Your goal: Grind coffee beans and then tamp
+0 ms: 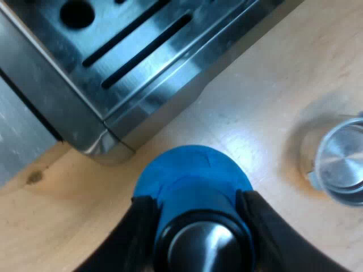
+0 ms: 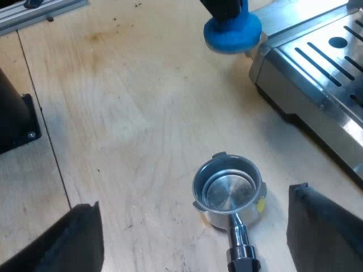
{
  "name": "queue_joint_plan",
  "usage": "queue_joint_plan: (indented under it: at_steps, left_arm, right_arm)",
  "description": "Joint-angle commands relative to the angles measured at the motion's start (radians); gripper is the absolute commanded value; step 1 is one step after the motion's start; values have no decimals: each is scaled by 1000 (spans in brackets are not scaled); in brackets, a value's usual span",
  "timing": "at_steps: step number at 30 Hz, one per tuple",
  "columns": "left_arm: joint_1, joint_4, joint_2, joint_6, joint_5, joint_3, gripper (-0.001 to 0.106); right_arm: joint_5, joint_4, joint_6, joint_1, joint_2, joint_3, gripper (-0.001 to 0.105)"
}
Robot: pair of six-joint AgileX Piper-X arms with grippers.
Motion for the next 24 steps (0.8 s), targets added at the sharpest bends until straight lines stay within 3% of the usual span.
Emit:
queue_joint_plan:
  at_steps: [1, 8, 16, 24]
  left_arm:
    - [2, 28, 27, 1, -4, -8, 0]
    - [2, -31, 53, -1, -4, 77, 0]
    - [2, -214, 53, -38, -4, 237, 0]
    - [2, -312, 53, -38, 4, 320, 0]
  right_arm:
    - [-6, -14, -2, 2, -3, -3, 69]
    - [-6, -14, -2, 2, -3, -3, 69]
    - [-4, -14, -2, 2, -3, -3, 69]
    - [-4, -14, -2, 2, -3, -3, 69]
